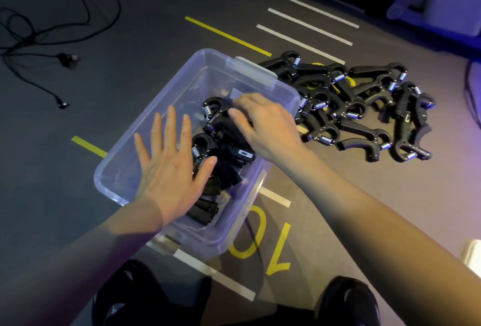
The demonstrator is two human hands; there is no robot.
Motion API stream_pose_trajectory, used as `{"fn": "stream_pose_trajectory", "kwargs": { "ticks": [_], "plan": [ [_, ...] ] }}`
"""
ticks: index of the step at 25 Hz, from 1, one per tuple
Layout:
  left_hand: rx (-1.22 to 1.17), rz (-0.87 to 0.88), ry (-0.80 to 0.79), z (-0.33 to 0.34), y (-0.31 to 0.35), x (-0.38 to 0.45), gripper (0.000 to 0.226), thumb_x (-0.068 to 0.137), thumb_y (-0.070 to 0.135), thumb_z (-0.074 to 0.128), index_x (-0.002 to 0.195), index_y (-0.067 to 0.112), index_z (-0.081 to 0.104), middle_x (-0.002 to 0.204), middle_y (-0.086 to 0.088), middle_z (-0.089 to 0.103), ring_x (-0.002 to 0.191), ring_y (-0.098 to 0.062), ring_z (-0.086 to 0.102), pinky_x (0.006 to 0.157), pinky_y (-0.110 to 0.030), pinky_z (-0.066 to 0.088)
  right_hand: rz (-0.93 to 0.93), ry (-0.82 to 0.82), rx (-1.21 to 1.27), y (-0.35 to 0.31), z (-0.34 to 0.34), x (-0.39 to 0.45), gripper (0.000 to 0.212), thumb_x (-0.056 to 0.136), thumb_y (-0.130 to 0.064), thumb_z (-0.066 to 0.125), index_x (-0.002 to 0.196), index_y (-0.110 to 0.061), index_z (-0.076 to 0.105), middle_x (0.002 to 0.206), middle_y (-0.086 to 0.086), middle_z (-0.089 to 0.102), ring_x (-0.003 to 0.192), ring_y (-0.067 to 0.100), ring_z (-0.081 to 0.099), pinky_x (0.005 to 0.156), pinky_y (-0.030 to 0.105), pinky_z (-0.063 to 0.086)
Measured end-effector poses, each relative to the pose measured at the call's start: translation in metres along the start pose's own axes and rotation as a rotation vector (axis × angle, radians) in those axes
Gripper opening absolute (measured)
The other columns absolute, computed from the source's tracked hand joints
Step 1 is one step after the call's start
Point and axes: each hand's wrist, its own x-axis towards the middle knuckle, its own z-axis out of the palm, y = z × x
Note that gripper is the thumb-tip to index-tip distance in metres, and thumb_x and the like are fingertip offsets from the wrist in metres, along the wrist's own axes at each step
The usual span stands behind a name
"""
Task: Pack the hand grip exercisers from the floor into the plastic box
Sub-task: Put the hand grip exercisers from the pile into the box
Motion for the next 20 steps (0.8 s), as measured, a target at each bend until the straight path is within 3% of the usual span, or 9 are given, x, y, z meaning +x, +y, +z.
{"fn": "stream_pose_trajectory", "kwargs": {
  "ticks": [2,4,8,11,14,17,20],
  "plan": [
    [-0.024,0.097,0.023,-0.001,0.022,0.001,0.084,0.086,0.068,0.011,0.149,0.015,-0.002,0.156,-0.006,-0.017,0.142,-0.025,-0.017,0.109,-0.05,-0.013,-0.011,0.241,0.103,0.025,-0.007,-0.021,0.049,0.094,-0.04,0.035,0.13,-0.011,0.053,0.135,0.006,0.052,0.124,0.024,0.048,0.098,0.035,0.039],
    [-0.025,0.181,0.01,0.0,0.044,0.003,0.085,0.081,0.066,0.005,0.149,0.016,-0.004,0.156,-0.005,-0.016,0.143,-0.024,-0.015,0.108,-0.048,-0.013,0.107,0.302,0.114,0.066,-0.005,-0.043,0.053,0.094,-0.036,0.036,0.136,-0.006,0.047,0.141,0.01,0.045,0.13,0.024,0.042,0.107,0.033,0.032],
    [-0.005,0.281,-0.033,0.009,0.076,0.008,0.086,0.077,0.066,0.001,0.148,0.017,-0.01,0.156,-0.004,-0.017,0.144,-0.024,-0.012,0.111,-0.046,-0.009,0.504,0.148,0.052,0.144,0.006,-0.084,0.054,0.098,-0.036,0.039,0.143,-0.008,0.035,0.152,0.011,0.029,0.14,0.028,0.026,0.113,0.037,0.023],
    [0.02,0.321,-0.072,0.019,0.088,0.008,0.087,0.077,0.066,0.0,0.147,0.017,-0.013,0.157,-0.005,-0.012,0.144,-0.025,-0.007,0.113,-0.048,-0.003,0.697,-0.119,-0.089,0.186,0.008,-0.101,0.058,0.099,-0.044,0.033,0.149,-0.016,0.023,0.159,0.01,0.009,0.145,0.032,0.007,0.118,0.044,0.012],
    [0.014,0.316,-0.142,0.027,0.091,0.005,0.087,0.073,0.068,-0.005,0.141,0.019,-0.026,0.157,0.001,-0.012,0.144,-0.023,-0.008,0.114,-0.046,-0.004,0.898,-0.22,-0.038,0.214,0.0,-0.101,0.056,0.098,-0.049,0.029,0.147,-0.023,0.027,0.159,0.009,0.001,0.145,0.036,0.0,0.118,0.049,0.009],
    [0.019,0.298,-0.179,0.03,0.093,0.005,0.083,0.072,0.069,-0.006,0.132,0.021,-0.038,0.157,0.004,-0.009,0.144,-0.021,-0.01,0.114,-0.045,-0.006,0.879,-0.307,0.128,0.225,-0.01,-0.098,0.047,0.101,-0.035,0.026,0.139,-0.01,0.038,0.156,0.016,0.013,0.145,0.039,0.001,0.118,0.046,0.009],
    [0.006,0.284,-0.204,0.03,0.094,0.006,0.08,0.073,0.069,-0.004,0.127,0.024,-0.043,0.158,0.004,-0.007,0.144,-0.021,-0.011,0.114,-0.043,-0.007,0.901,-0.309,0.212,0.242,-0.009,-0.096,0.05,0.103,-0.034,0.026,0.147,-0.011,0.027,0.159,0.011,0.007,0.147,0.03,0.003,0.117,0.039,0.009]
  ]
}}
